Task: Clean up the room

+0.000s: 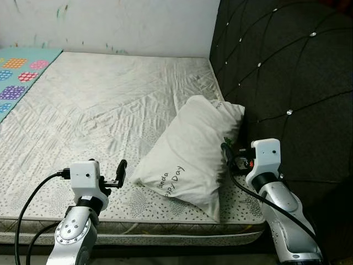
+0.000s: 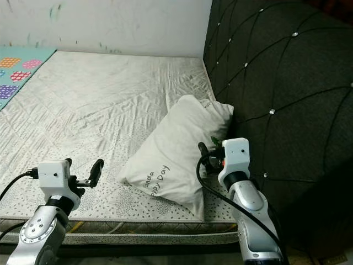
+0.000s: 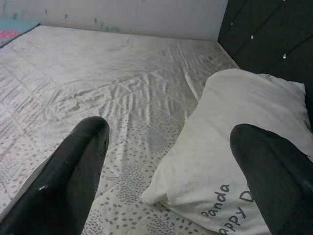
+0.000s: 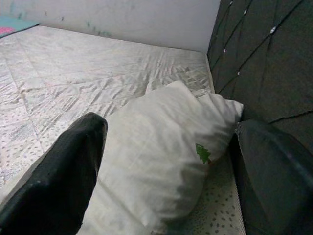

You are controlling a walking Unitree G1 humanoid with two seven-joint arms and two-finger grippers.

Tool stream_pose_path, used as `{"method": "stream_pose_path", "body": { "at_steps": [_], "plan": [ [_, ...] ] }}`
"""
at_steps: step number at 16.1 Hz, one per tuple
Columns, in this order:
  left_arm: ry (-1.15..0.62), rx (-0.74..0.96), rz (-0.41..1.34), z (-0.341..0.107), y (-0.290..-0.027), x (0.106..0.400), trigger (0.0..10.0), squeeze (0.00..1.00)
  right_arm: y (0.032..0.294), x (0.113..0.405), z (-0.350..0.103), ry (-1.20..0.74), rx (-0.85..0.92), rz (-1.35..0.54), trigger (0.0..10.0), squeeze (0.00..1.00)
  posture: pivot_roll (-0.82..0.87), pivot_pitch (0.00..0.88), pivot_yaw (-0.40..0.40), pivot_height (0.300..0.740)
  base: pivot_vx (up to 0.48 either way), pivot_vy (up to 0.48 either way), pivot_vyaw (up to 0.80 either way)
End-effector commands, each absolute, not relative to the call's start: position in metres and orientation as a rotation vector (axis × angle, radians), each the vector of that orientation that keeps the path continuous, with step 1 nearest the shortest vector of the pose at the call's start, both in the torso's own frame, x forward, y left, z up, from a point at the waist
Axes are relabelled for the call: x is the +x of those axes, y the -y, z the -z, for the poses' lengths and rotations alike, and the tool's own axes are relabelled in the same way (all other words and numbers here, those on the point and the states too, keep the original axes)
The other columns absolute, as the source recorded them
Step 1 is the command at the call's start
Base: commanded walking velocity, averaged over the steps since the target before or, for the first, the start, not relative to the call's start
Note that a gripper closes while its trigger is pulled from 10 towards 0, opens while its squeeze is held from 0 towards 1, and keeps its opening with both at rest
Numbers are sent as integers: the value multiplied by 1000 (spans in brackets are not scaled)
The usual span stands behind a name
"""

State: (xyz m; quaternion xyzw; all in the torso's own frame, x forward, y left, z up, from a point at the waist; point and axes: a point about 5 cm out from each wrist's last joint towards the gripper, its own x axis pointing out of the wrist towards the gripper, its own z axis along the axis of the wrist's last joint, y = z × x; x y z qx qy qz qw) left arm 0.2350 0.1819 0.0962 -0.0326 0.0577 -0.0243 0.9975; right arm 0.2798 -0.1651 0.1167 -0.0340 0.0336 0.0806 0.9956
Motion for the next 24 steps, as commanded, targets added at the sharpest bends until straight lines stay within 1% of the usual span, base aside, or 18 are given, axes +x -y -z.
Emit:
{"method": "stream_pose_path", "body": {
  "at_steps": [1, 5, 8, 10, 11, 15, 21, 24],
  "plan": [
    [-110, -62, 47, -100, -184, 234, 10000, 0, 163, 277, -122, -56, -72, -185, 10000, 0, -80, 48, -24, 740, 0, 0, 0],
    [-121, -74, 41, -100, -185, 231, 10000, 0, 155, 269, -117, -93, -113, -284, 10000, 0, -85, 67, -23, 740, 0, 0, 0],
    [-131, -71, 51, -101, -182, 227, 10000, 0, 155, 260, -116, -107, -106, -298, 10000, 0, -89, 89, -22, 740, 0, 0, 0],
    [-142, -71, 56, -100, -181, 223, 10000, 0, 156, 253, -116, -126, -103, -313, 10000, 0, -91, 119, -24, 740, 0, 0, 0],
    [-155, -74, 56, -100, -179, 215, 10000, 0, 156, 246, -118, -136, -106, -334, 10000, 0, -91, 143, -32, 740, 0, 0, 0],
    [-173, -100, 37, -104, -179, 206, 10000, 0, 161, 237, -115, -196, -89, -348, 10000, 0, -96, 194, -45, 740, 0, 0, 0],
    [-200, -107, 53, -105, -174, 202, 10000, 0, 160, 224, -117, -215, -80, -360, 10000, 0, -101, 210, -33, 740, 0, 0, 0],
    [-206, -109, 50, -105, -175, 202, 10000, 0, 159, 224, -117, -218, -79, -368, 10000, 0, -97, 204, -34, 715, 0, 0, 0]
  ]
}}
